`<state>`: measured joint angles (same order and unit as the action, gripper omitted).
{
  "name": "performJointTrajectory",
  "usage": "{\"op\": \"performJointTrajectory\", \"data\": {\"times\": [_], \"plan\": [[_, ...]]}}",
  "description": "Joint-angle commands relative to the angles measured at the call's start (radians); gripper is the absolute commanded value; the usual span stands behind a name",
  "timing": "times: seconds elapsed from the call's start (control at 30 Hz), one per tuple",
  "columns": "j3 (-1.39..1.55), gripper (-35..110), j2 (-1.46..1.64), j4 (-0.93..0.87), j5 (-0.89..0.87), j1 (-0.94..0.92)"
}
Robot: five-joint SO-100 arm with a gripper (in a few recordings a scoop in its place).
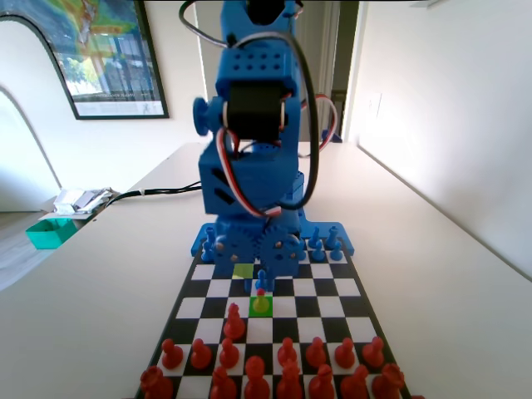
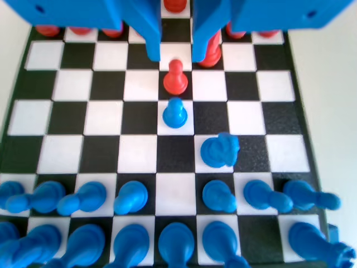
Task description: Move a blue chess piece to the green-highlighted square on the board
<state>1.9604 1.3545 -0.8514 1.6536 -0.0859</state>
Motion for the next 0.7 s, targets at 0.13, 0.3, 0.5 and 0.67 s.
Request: {"op": "performJointTrajectory", "data": {"times": [0.13,0.3,0.5,0.67], "plan": [[0.003,10,0.006,0.031,0.015,-0.011],[0.009,10,-0.006,0.054,0.021,-0.014],[0.021,10,-0.020,0.080,0.023,-0.014],[0.031,10,-0.031,0.101,0.023,-0.014]]}}
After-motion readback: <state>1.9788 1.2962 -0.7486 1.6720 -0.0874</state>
